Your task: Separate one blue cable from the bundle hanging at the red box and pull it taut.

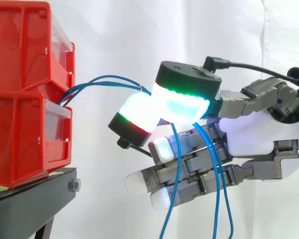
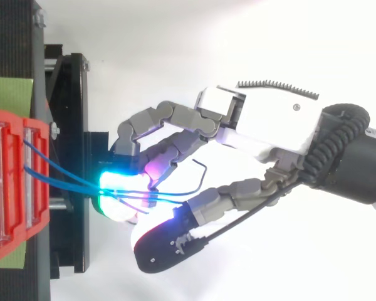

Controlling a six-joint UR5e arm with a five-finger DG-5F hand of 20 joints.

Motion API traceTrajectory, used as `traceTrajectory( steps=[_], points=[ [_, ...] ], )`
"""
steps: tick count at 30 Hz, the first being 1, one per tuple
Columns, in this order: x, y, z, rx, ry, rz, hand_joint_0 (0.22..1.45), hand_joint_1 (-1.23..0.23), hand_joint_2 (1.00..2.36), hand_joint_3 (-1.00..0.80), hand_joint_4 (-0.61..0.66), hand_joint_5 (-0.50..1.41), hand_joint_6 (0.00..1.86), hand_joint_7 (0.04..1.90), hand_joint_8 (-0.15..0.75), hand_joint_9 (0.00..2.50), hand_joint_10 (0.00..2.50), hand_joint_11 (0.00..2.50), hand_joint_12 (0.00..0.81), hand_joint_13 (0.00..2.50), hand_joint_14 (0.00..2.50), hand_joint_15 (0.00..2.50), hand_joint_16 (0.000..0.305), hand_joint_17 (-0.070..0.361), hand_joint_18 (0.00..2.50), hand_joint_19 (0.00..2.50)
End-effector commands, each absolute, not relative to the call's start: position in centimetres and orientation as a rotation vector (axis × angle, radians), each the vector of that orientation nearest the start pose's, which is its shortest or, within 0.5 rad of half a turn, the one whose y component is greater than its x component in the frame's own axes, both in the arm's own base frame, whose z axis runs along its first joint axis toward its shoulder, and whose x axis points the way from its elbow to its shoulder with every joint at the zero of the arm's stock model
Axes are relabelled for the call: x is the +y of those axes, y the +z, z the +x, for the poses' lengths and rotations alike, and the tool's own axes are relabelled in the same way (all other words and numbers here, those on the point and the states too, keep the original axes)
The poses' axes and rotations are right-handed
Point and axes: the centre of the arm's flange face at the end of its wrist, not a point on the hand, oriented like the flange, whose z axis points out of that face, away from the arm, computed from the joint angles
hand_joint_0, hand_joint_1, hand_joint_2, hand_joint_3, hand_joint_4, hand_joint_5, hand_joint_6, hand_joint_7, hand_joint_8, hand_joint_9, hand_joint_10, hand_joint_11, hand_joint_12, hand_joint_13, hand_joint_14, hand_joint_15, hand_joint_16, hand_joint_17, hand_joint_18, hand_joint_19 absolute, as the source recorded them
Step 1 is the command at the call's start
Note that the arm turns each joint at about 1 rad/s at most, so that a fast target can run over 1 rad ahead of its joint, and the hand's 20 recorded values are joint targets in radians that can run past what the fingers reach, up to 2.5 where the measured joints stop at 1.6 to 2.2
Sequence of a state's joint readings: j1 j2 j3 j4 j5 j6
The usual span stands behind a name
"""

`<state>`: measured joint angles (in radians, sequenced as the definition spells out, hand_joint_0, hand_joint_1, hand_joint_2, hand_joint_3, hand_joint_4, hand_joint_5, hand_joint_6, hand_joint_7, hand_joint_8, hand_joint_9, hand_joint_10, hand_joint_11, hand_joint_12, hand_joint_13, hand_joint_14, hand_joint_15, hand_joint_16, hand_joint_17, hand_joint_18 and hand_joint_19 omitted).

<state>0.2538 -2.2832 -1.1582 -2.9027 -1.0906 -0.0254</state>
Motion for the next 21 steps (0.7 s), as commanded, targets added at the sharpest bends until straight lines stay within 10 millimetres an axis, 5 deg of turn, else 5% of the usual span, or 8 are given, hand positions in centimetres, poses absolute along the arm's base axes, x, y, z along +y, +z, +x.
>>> traceTrajectory(
  steps=[1, 9, 14, 21],
  points=[
    [1.02, 26.34, 75.55, 1.103, 0.982, 1.325, 0.68, -0.93, 1.0, -0.5, -0.11, -0.22, 0.91, 1.02, 0.233, 1.01, 0.02, 0.74, 0.219, 0.78, 0.01, 0.29, 0.024, 0.055, 0.6, 0.3],
    [0.73, 26.17, 75.33, 1.108, 0.978, 1.347, 0.53, -0.71, 1.0, -0.5, -0.03, -0.22, 0.89, 0.94, 0.27, 1.01, 0.02, 0.73, 0.248, 0.8, 0.01, 0.29, 0.029, 0.066, 0.6, 0.33],
    [0.46, 26.55, 75.18, 1.106, 0.976, 1.352, 0.6, -0.58, 1.0, -0.5, -0.04, -0.21, 0.88, 0.98, 0.267, 1.02, 0.02, 0.72, 0.237, 0.79, 0.01, 0.3, 0.027, 0.062, 0.58, 0.36],
    [0.1, 26.7, 75.05, 1.109, 0.969, 1.356, 0.67, -0.66, 1.01, -0.37, -0.03, -0.22, 0.9, 1.07, 0.275, 1.01, 0.02, 0.72, 0.251, 0.8, 0.01, 0.31, 0.03, 0.067, 0.6, 0.37]
  ],
)
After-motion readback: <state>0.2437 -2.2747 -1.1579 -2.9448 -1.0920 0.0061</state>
